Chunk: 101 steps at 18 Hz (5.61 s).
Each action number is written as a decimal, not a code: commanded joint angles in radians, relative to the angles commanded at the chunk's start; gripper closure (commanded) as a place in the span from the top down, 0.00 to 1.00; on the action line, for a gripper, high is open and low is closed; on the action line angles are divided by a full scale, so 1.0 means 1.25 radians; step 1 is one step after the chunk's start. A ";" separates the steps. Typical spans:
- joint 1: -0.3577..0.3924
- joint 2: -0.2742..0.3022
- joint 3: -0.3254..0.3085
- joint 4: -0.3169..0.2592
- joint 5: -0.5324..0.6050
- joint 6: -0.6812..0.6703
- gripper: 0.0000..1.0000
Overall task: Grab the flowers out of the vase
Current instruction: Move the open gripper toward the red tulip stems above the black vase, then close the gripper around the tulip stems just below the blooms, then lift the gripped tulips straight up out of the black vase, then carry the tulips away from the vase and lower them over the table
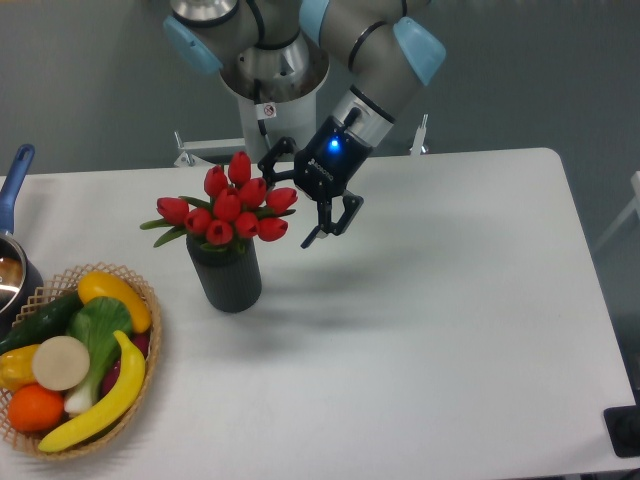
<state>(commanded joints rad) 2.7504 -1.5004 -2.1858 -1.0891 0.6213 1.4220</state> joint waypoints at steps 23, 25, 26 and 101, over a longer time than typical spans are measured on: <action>-0.050 0.021 -0.065 0.014 -0.123 0.052 0.02; -0.048 0.036 -0.070 0.014 -0.124 0.049 0.00; -0.047 0.038 -0.070 0.014 -0.124 0.048 0.00; 0.136 0.027 0.245 0.071 0.046 -0.253 0.00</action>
<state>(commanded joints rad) 2.9207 -1.4664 -1.8794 -1.0002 0.6789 1.1060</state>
